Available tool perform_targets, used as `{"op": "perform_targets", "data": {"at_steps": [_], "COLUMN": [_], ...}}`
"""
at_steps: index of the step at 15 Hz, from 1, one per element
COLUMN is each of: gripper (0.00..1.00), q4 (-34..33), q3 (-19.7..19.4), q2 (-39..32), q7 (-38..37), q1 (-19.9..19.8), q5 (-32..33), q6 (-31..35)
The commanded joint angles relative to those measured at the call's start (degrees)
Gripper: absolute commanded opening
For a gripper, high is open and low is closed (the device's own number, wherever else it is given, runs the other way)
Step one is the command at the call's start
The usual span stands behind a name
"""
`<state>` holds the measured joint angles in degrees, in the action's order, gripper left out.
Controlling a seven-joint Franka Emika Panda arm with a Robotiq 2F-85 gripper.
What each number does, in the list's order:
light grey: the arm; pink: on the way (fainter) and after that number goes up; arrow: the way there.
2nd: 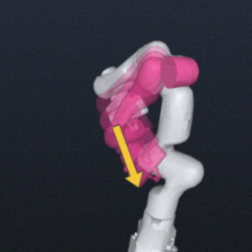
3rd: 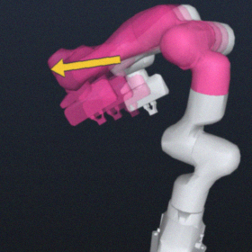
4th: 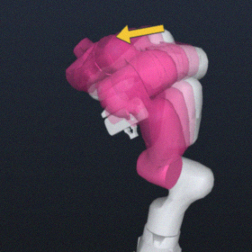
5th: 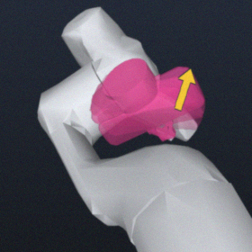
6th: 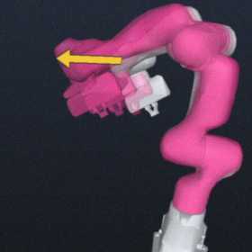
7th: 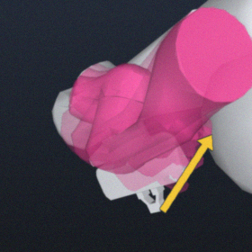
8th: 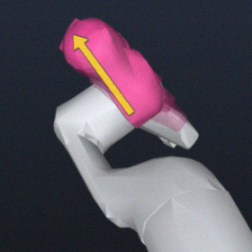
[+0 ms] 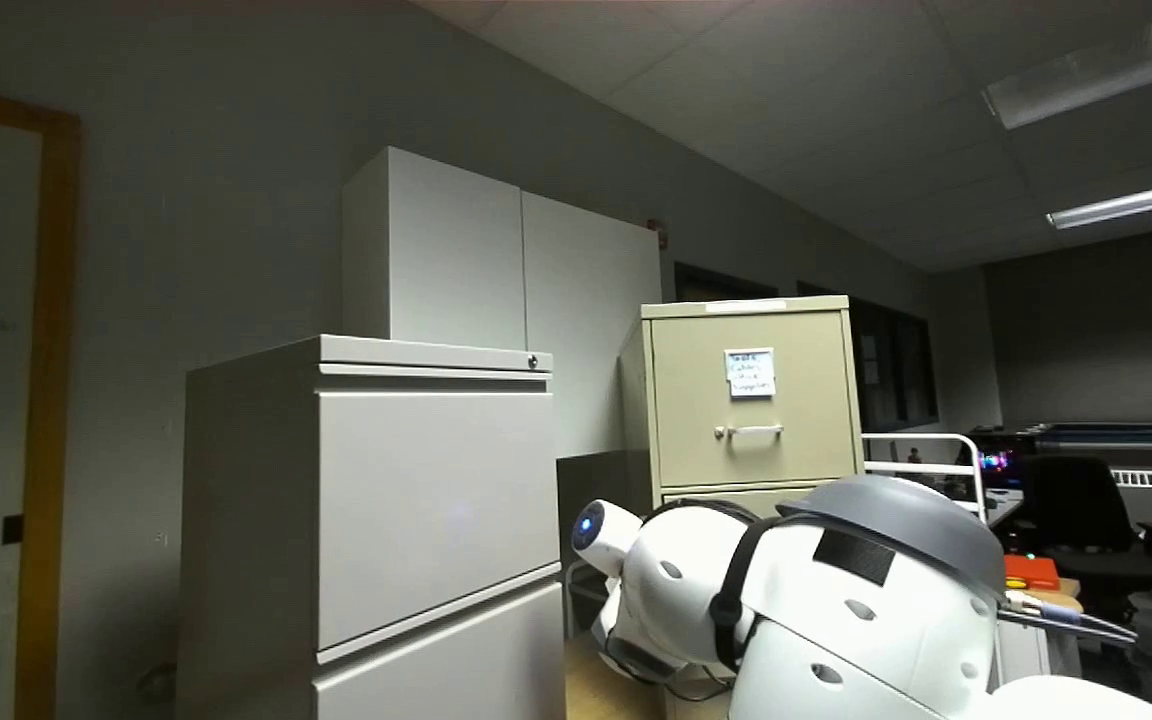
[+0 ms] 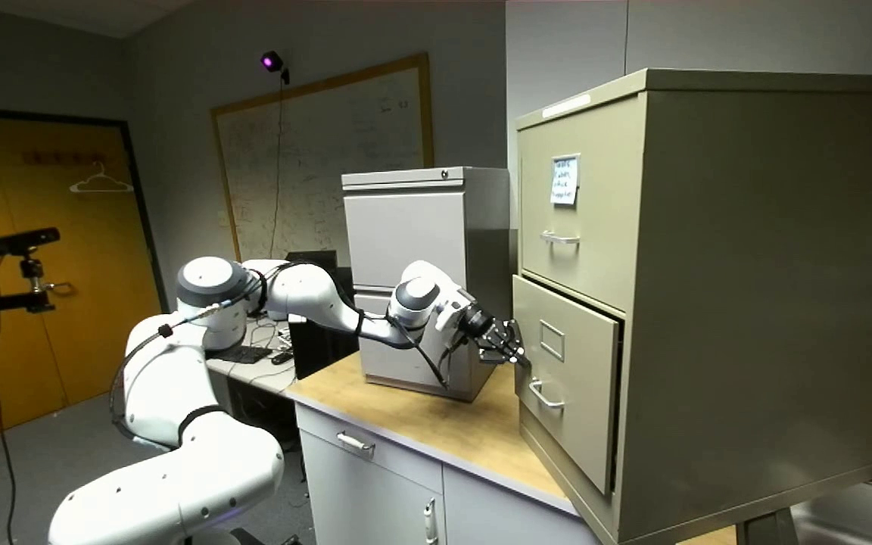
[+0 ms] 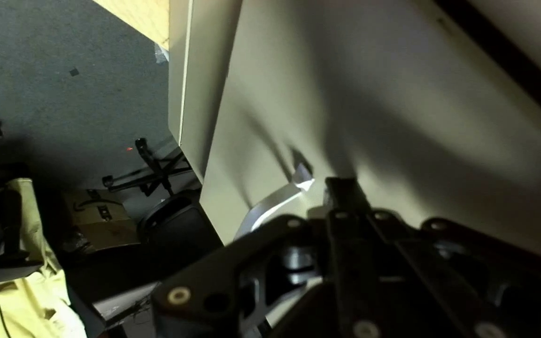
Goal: Close the bottom drawer of the file cabinet to the right
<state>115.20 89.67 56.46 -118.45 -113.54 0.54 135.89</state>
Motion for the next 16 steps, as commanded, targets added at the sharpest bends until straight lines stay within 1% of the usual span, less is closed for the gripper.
{"op": "perform_targets", "data": {"at_steps": [1,2,5,8,12,16], "gripper": [0.00,0.00,0.00,0.00,0.00,0.00], "q4": [4.27,5.54,7.52,8.65,9.58,8.80], "q3": [-5.28,-6.21,-8.19,-8.10,-7.48,-7.10], "q2": [2.92,3.43,4.93,5.45,6.99,9.53], "q7": [-2.93,-3.44,-3.99,-3.43,-2.43,-1.41], "q1": [3.54,4.52,5.29,5.11,5.63,5.28], "q5": [-1.64,-1.66,-1.21,-1.27,-1.26,-1.07], "q6": [8.46,10.33,16.89,22.79,26.77,28.48]}}
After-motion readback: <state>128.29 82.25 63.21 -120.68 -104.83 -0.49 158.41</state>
